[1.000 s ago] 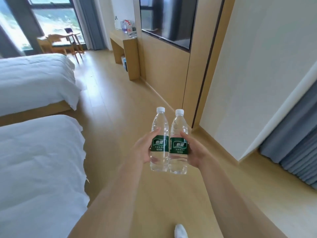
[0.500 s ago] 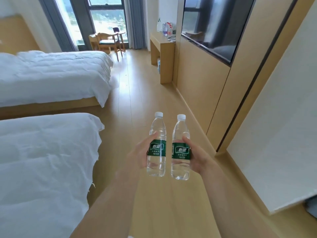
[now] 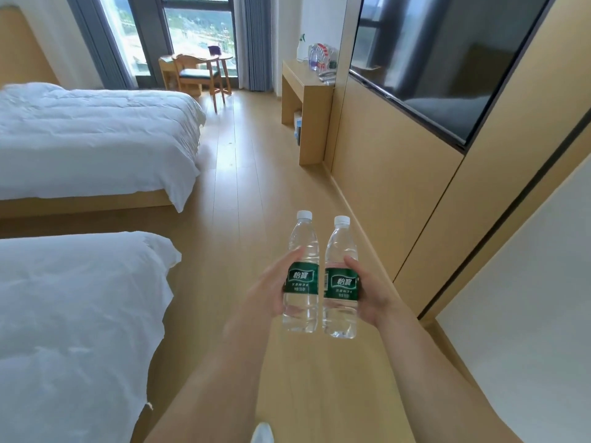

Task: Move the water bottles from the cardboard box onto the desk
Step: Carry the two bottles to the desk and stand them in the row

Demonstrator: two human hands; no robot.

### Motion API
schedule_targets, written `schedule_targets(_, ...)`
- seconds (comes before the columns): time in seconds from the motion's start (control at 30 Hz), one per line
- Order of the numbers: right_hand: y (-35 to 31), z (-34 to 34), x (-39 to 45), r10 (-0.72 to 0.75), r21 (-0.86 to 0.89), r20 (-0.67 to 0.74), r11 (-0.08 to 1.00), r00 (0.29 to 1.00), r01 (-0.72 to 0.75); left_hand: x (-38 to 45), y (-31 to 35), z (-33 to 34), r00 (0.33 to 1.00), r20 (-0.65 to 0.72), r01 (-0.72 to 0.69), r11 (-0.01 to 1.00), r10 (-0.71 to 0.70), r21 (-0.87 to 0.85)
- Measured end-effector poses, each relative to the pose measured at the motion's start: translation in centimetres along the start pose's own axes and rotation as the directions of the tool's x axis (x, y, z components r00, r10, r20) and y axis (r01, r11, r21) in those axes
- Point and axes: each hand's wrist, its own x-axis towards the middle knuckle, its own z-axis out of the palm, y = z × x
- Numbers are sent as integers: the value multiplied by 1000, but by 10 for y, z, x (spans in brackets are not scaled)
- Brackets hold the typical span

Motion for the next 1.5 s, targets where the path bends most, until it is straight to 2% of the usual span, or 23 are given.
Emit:
schedule_targets(0.3, -81, 60, 131, -27, 56, 56, 998, 998, 24, 91, 117, -60, 999, -32, -40, 999, 41, 34)
schedule_targets(0.53, -127, 82, 227, -15, 78, 112, 997, 994, 6, 153, 181, -97, 996, -67, -55, 998, 55, 9)
schedule_targets(0.7, -161, 93, 316, 16, 27, 174, 999, 985, -21, 208, 227, -120, 990, -117, -83, 997, 82, -6)
schedule_targets(0.93, -235, 105, 445, 28, -19, 335, 1000, 942, -23, 297, 319, -144, 974, -213, -92, 993, 74, -75)
schedule_targets(1.2, -312, 111, 563, 52, -55, 423, 998, 905, -32, 379, 408, -154, 957, -276, -117, 987, 84, -107)
schedule_targets(1.5, -364, 128, 672, 65, -38, 429, 998, 901, -54, 468, 476, -189, 970, -220, -137, 980, 103, -144)
